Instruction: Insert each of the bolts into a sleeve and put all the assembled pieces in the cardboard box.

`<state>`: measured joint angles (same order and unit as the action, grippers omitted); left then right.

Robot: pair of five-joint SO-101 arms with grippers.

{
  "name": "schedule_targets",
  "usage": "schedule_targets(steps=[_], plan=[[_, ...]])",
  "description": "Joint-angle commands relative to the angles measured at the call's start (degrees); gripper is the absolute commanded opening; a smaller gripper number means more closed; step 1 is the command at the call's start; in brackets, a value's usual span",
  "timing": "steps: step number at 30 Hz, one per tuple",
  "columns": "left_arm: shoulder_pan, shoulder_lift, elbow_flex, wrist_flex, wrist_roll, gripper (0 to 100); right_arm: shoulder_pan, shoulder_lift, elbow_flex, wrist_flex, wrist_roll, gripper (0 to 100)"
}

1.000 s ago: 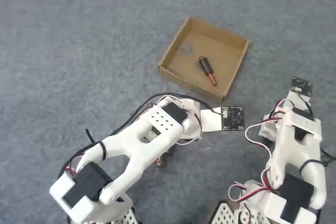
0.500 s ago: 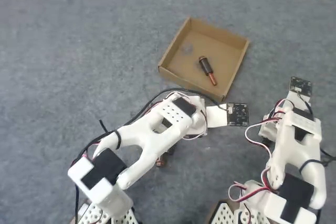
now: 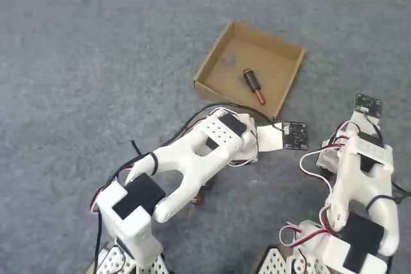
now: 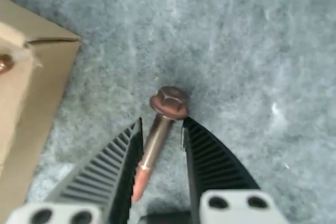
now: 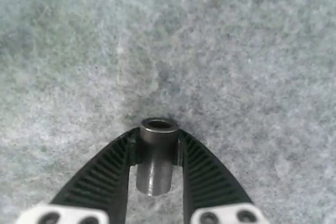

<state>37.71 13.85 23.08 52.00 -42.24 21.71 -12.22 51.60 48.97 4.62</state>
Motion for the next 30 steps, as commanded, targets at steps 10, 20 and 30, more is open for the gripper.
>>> schedule_targets(steps=[10,20,30], plan=[[0.4,9.1,-14.9,10.9,-0.7,12,0.3,-0.3,-3.0,-1.0,0.7,0.6],[0.6,16.1,-24.8,18.3,-0.7,3,0.3,-0.3,-3.0,-1.0,0.7,0.6],[0.0,16.0,-24.7,22.8,3.4,1,0.3,-0.3,-3.0,-1.0,0.6,0.6]])
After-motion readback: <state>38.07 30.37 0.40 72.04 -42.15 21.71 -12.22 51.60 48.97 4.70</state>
